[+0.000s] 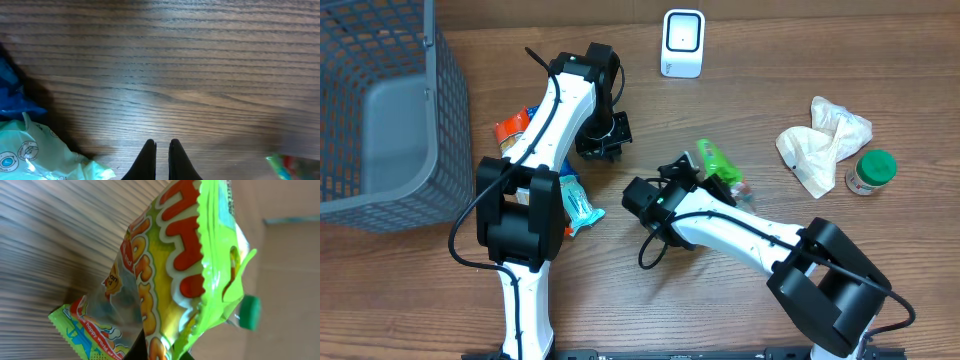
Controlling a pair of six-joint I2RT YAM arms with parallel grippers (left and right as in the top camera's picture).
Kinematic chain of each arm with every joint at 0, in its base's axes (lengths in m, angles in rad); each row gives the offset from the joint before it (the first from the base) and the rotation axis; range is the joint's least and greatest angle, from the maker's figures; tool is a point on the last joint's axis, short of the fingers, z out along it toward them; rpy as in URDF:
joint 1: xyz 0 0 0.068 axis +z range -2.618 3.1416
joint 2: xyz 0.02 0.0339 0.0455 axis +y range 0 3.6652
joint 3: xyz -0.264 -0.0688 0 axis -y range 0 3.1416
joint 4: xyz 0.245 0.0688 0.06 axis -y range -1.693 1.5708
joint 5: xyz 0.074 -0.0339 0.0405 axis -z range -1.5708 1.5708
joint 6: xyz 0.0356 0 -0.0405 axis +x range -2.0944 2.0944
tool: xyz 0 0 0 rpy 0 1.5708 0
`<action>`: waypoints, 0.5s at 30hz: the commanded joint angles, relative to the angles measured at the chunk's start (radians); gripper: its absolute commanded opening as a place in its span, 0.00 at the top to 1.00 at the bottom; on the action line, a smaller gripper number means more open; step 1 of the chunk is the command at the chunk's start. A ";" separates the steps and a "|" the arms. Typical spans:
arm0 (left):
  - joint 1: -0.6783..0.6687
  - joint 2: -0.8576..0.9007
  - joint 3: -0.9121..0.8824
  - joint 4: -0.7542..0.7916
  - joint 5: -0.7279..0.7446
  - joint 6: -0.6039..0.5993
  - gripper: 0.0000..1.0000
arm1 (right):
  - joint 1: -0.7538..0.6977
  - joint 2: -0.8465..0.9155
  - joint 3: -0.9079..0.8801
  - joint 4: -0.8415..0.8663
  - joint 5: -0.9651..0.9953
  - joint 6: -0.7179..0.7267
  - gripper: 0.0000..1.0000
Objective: Scan the item barcode
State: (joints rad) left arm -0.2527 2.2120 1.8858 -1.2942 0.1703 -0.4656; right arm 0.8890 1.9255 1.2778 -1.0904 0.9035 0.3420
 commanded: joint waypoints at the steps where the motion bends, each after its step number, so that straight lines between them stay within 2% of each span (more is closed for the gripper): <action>1: 0.013 0.000 0.001 0.000 -0.024 -0.006 0.96 | 0.036 -0.012 0.026 0.035 -0.072 -0.043 0.96; 8: 0.017 0.001 0.000 -0.016 0.011 -0.006 0.96 | 0.096 -0.012 0.026 0.033 -0.004 -0.030 0.96; 15: -0.021 0.001 -0.069 0.004 0.286 0.053 0.96 | 0.060 -0.012 0.062 0.035 -0.150 0.032 0.96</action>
State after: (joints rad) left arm -0.2489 2.2120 1.8626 -1.3060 0.2943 -0.4496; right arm 0.9737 1.9255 1.2888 -1.0595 0.8185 0.3374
